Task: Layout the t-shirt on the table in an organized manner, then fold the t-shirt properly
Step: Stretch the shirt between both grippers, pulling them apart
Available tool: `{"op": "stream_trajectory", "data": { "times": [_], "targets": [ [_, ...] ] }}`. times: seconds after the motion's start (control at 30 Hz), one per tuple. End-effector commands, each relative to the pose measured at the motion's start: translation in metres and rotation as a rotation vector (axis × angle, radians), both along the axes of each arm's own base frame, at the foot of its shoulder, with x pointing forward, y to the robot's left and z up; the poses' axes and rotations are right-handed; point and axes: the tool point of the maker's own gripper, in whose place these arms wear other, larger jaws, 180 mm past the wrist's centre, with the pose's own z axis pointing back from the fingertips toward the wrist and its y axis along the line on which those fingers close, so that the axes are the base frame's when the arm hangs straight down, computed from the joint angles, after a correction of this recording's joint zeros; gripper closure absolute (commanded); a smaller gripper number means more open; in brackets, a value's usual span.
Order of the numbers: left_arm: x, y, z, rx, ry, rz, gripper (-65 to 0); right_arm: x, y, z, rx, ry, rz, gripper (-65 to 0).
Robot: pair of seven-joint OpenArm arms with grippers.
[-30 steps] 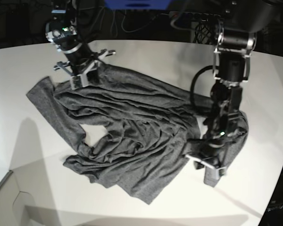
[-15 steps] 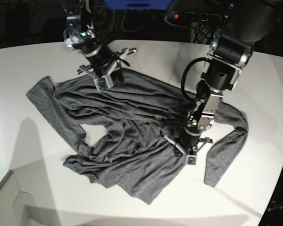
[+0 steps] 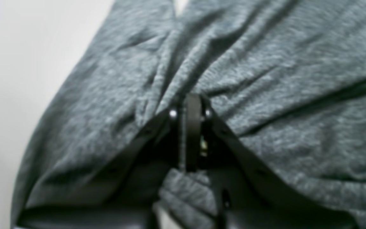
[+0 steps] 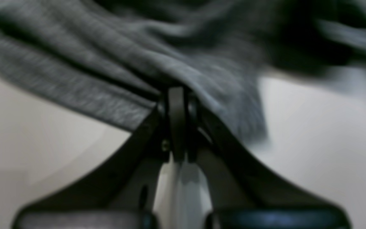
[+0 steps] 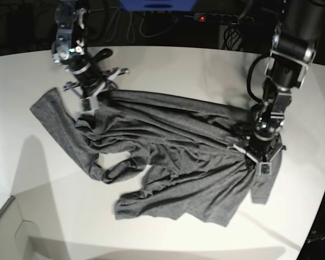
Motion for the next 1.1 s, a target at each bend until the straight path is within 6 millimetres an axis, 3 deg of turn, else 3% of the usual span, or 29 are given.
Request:
{"op": "stream_trajectory", "data": {
  "times": [0.0,0.17,0.3,0.4,0.5,0.57,0.6,0.73,0.93,1.07],
  "targets": [
    [-0.016,0.015,-0.010,-0.009,0.064,0.031,-2.6,-0.003,-0.015,-0.003,-0.043,0.020,-0.027,0.0],
    [-0.049,0.010,0.009,-0.212,0.100,0.078,-2.6,0.013,-0.059,0.005,-0.109,0.010,-0.086,0.0],
    [-0.067,0.003,0.055,-0.304,0.036,0.072,-2.6,0.019,-0.109,0.012,-0.160,0.030,-0.188,0.0],
    [-0.064,-0.004,0.098,-0.335,-0.063,0.053,-2.6,0.024,-0.133,0.022,-0.172,0.014,-0.254,0.0],
    [-0.053,-0.002,0.132,-0.345,-0.155,0.051,-2.6,0.028,-0.139,0.039,-0.186,-0.030,-0.275,0.0],
    [-0.037,-0.002,0.153,-0.346,-0.207,0.043,-2.6,0.030,-0.133,0.050,-0.182,-0.062,-0.270,0.0],
    [-0.027,0.000,0.153,-0.348,-0.209,0.048,-2.6,0.031,-0.126,0.055,-0.170,-0.082,-0.272,0.0],
    [0.008,0.005,0.133,-0.350,-0.151,0.074,-2.6,0.040,-0.092,0.079,-0.140,-0.155,-0.228,0.0],
    [0.043,0.028,0.086,-0.329,-0.004,0.160,-2.6,0.046,-0.031,0.074,-0.092,-0.151,-0.071,0.0],
    [0.049,0.047,0.062,-0.279,0.011,0.220,-2.6,0.043,-0.003,0.047,-0.056,-0.081,0.000,0.0]
  ]
}}
